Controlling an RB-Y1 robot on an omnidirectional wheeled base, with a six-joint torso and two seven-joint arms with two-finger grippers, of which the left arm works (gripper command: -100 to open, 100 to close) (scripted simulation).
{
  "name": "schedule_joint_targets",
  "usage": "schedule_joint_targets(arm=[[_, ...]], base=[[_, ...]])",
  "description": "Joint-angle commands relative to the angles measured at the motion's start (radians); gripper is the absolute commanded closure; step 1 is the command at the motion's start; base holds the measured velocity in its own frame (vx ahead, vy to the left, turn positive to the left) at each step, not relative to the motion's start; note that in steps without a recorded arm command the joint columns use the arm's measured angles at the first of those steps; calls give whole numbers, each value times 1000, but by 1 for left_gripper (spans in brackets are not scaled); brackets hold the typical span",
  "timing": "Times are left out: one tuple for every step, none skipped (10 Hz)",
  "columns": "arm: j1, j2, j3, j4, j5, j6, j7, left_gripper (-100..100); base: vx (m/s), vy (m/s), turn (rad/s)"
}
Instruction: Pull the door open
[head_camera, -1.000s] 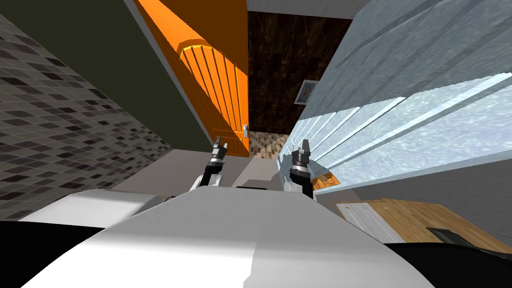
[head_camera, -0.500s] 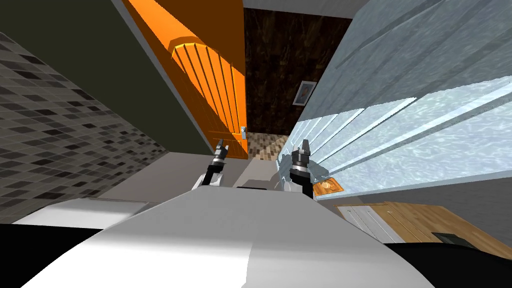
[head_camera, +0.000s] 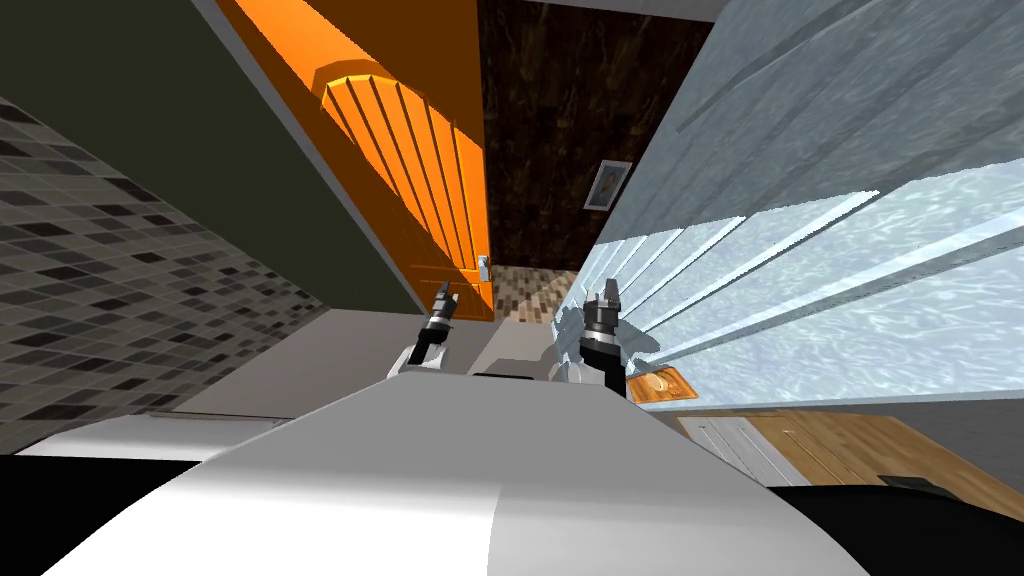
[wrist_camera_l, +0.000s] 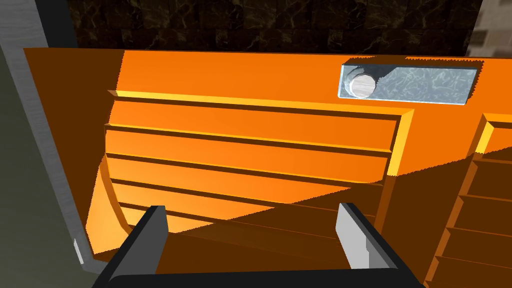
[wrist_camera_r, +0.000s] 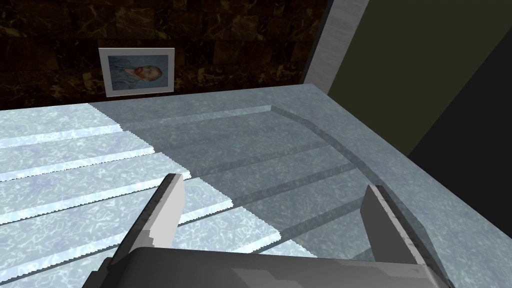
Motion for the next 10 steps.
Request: schedule_joint_targets(arm=[[-12,3,4,30,2,-1,-1,-100],[-21,5,6,49,4,2,-1,-100],[-30,7,9,68,5,5,-2,-100],[-38,9,11,86,7,8,-2,-100],[-47,11,14,105,8,11,-3,-100],[-55,13,16,123,10,13,-3,-100],[-64,15,19,140,11,16,-4,-100],[-72,16,21,158,13,19,-4,-100],[-80,18,23,175,14,22,-5,-100],[-88,20,25,191,15,24,-5,-100]], base=[[118,0,-27],[85,2,-16],[74,-4,-29],[89,-11,-31],[95,2,-26],[98,1,-25],[108,-18,-30],[106,-15,-27],[114,8,-24],[107,2,-32]])
